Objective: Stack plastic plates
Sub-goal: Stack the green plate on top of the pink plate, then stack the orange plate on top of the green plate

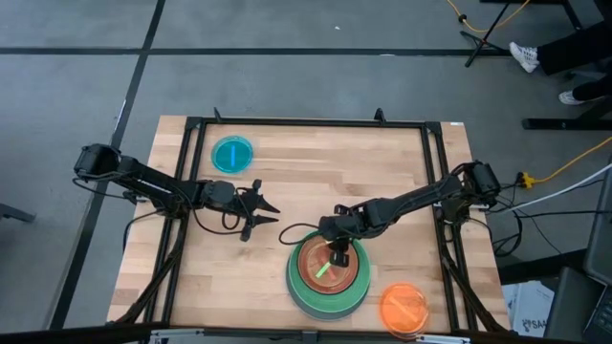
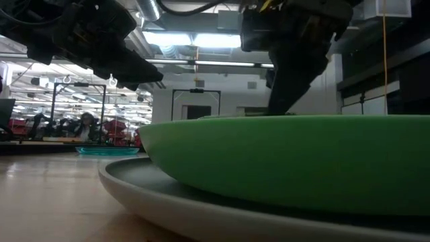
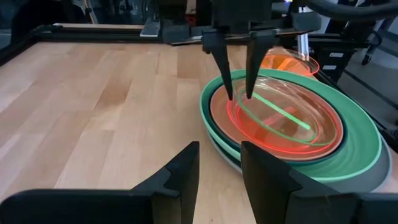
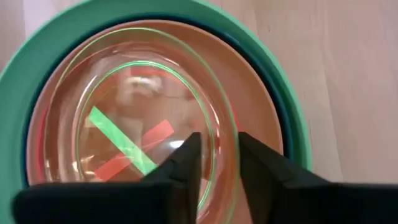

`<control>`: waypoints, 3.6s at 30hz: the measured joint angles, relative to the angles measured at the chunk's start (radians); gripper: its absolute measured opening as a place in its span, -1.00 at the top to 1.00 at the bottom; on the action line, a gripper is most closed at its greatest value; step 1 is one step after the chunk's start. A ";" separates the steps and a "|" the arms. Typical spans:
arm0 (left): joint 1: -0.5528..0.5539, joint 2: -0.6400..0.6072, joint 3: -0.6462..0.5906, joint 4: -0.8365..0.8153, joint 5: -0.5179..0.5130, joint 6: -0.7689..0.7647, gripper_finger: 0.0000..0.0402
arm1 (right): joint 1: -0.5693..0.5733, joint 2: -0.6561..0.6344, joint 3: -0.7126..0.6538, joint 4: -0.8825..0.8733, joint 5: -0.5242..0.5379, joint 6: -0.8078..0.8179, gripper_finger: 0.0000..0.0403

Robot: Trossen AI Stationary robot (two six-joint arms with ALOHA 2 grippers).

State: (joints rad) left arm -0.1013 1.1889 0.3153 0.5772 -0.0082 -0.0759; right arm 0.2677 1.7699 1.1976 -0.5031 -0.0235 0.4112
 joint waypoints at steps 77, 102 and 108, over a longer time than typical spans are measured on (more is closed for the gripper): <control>-0.043 0.000 0.001 0.030 -0.084 0.051 0.44 | 0.773 -0.319 -0.524 -0.017 0.033 1.156 0.20; -0.043 0.000 0.001 0.029 -0.084 -0.001 0.44 | 0.773 -0.319 -0.531 0.010 0.104 1.125 0.95; -0.043 0.000 0.001 0.029 -0.084 -0.001 0.44 | 0.773 -0.319 -0.532 0.018 0.121 1.134 0.99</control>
State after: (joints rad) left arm -0.1448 1.1889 0.3164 0.6064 -0.0917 -0.0765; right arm 1.0405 1.4506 0.6659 -0.4847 0.0975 1.5455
